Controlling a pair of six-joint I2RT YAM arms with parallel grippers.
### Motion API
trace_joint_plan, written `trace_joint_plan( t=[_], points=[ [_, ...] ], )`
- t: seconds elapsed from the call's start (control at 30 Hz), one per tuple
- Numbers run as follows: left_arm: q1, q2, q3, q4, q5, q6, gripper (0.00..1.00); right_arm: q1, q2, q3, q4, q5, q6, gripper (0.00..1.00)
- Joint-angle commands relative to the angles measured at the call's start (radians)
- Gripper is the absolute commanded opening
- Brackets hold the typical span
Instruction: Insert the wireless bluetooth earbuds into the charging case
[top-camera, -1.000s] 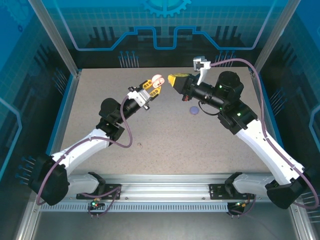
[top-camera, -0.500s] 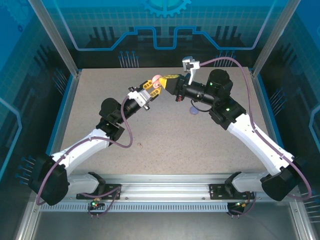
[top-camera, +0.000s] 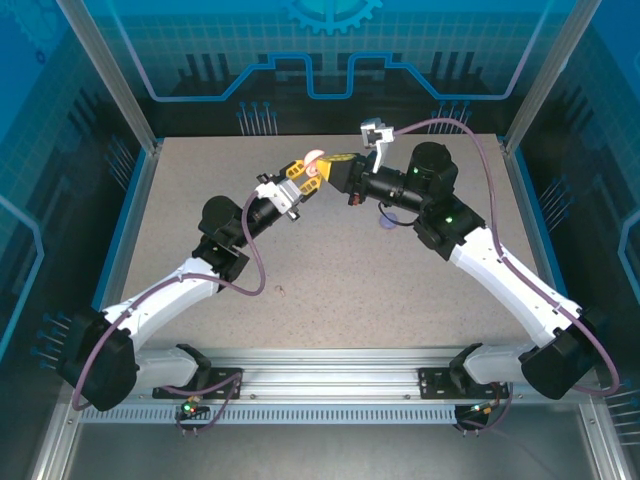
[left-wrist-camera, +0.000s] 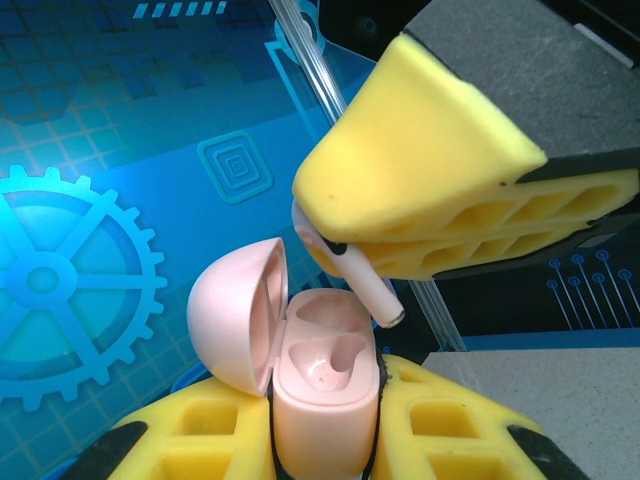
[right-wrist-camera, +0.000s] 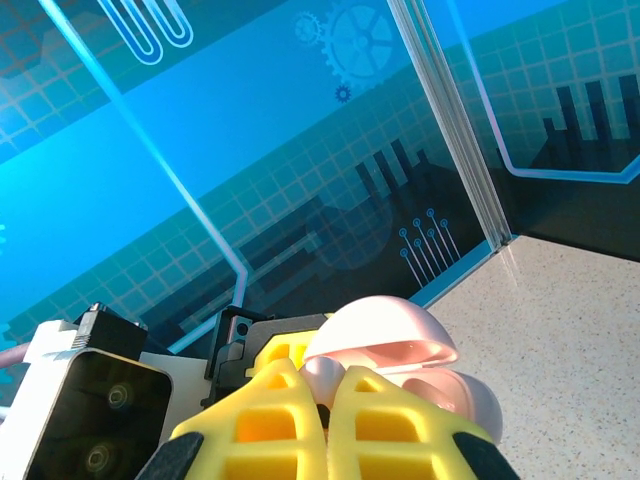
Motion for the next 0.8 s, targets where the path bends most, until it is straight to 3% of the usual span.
trace_joint_plan(
  t=[0.0,0.37,0.77],
  points=[
    [-0.008,-0.012,0.037,0.003,0.018,0.005,0.00,-0.018,-0.010,-0.012,0.041,0.018,0.010,0.02],
    [-0.007,-0.010,0.042,-0.041,0.024,-0.035,0.00,-0.040,-0.033,0.001,0.038,0.014,-0.008,0.01],
    [-0.008,-0.018,0.049,-0.085,0.056,-0.111,0.00,-0.083,-0.071,0.009,0.004,-0.070,-0.092,0.01]
  ],
)
